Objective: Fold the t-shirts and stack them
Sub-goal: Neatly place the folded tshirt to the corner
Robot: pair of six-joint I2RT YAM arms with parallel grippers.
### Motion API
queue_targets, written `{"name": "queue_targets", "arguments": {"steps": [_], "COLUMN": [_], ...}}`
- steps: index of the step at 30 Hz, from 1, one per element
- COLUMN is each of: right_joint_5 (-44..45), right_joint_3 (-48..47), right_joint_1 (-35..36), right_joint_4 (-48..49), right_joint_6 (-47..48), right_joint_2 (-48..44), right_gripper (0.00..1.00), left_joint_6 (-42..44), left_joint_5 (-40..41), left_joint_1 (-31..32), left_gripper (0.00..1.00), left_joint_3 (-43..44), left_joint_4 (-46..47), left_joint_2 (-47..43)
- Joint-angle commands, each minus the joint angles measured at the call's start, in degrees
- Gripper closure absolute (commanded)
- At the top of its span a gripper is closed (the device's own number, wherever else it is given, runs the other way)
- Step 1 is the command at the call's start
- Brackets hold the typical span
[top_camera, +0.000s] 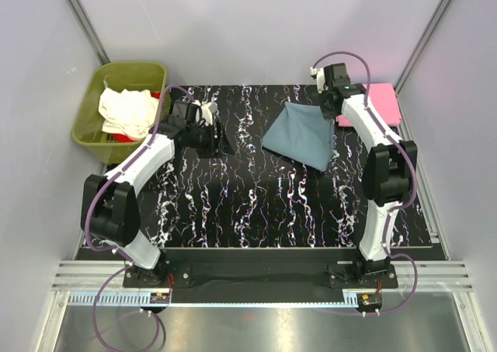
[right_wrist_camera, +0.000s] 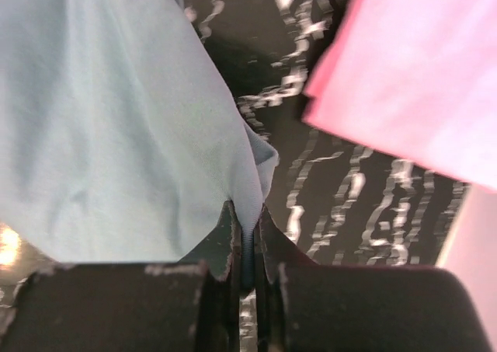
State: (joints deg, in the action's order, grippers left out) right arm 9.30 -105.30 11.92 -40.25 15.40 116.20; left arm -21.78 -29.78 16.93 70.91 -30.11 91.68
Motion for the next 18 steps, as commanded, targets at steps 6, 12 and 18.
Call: {"name": "queue_targets", "arguments": {"steps": [6, 12, 18], "right_joint_5": [-4.8, -5.5, -6.8], "right_joint_3": [-7.6, -19.8, -26.1], "right_joint_1": [-7.3, -10.8, -13.3], "right_joint_4": [3.5, -5.4, -6.7], "right_joint_6": [9.6, 10.6, 11.8], "right_joint_2": [-4.6, 3.1, 5.6], "right_gripper": [1.00, 1.00, 1.00], "left_joint_6": [0.8, 0.8, 0.6], "left_joint_5": [-3.7, -4.1, -4.5], "left_joint_1": [0.0, 0.0, 0.1], "left_gripper": [0.38, 0.38, 0.38], "left_joint_3": [1.2, 1.0, 0.7], "left_joint_4": [2.0, 2.1, 2.2], "left_joint_2": [-1.9, -2.2, -1.8]}}
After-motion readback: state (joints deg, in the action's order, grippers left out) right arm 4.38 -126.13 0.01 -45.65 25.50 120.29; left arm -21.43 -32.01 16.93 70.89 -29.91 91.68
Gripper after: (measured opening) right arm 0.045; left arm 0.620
